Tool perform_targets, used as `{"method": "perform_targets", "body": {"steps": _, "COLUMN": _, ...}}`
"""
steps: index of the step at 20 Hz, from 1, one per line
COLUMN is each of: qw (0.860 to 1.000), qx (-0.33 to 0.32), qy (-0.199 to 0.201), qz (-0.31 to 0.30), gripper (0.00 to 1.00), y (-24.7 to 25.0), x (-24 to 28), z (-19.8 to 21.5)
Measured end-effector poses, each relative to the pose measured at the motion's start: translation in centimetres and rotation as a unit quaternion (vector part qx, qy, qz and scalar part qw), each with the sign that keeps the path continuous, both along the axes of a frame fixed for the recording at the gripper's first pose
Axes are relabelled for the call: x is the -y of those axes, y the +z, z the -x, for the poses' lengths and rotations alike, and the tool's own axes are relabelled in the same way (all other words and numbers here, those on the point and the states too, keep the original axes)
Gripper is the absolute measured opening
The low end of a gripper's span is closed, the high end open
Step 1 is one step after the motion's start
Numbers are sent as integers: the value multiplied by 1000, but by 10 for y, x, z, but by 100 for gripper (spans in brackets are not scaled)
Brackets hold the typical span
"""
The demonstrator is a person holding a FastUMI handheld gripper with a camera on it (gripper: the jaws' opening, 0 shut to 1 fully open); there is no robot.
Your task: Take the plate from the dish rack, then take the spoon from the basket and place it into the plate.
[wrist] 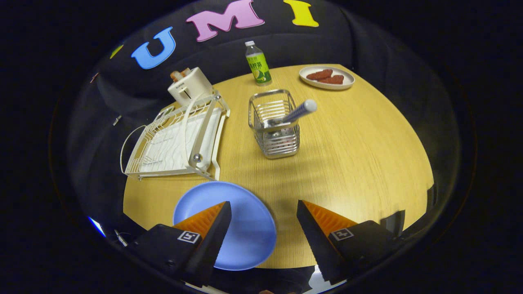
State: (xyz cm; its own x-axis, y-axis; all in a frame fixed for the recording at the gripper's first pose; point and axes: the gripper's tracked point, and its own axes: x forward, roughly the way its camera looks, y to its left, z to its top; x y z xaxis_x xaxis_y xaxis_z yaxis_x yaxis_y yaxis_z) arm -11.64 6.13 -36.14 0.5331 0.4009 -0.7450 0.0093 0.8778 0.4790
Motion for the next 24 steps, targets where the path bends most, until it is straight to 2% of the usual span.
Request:
{"method": "perform_targets", "body": {"steps": 3, "qw": 997, "qx": 76, "qy": 13, "qz": 3, "gripper": 99, "y": 57, "x": 12, "z": -20}}
{"method": "perform_targets", "body": {"steps": 6, "qw": 987, "qx": 158, "qy": 31, "qz": 7, "gripper": 99, "y": 117, "x": 21, "z": -44}}
{"method": "perform_targets", "body": {"steps": 9, "qw": 977, "qx": 206, "qy": 39, "qz": 34, "gripper": 99, "y": 143, "x": 39, "z": -73}}
{"method": "perform_targets", "body": {"steps": 11, "qw": 975, "qx": 208, "qy": 46, "qz": 64, "gripper": 99, "y": 133, "x": 54, "z": -90}}
{"method": "perform_targets", "body": {"steps": 13, "qw": 978, "qx": 178, "qy": 64, "qz": 93, "gripper": 99, "y": 102, "x": 62, "z": -98}}
{"method": "perform_targets", "body": {"steps": 16, "qw": 980, "qx": 140, "qy": 96, "qz": 105, "gripper": 99, "y": 58, "x": 58, "z": -110}}
{"method": "perform_targets", "body": {"steps": 17, "qw": 980, "qx": 130, "qy": 108, "qz": 110, "gripper": 96, "y": 44, "x": 55, "z": -113}}
{"method": "perform_targets", "body": {"steps": 20, "qw": 978, "qx": 97, "qy": 137, "qz": 120, "gripper": 79, "y": 6, "x": 52, "z": -112}}
{"method": "perform_targets", "body": {"steps": 23, "qw": 978, "qx": 82, "qy": 147, "qz": 125, "gripper": 55, "y": -11, "x": 52, "z": -111}}
{"method": "perform_targets", "body": {"steps": 24, "qw": 978, "qx": 80, "qy": 148, "qz": 126, "gripper": 50, "y": -15, "x": 52, "z": -112}}
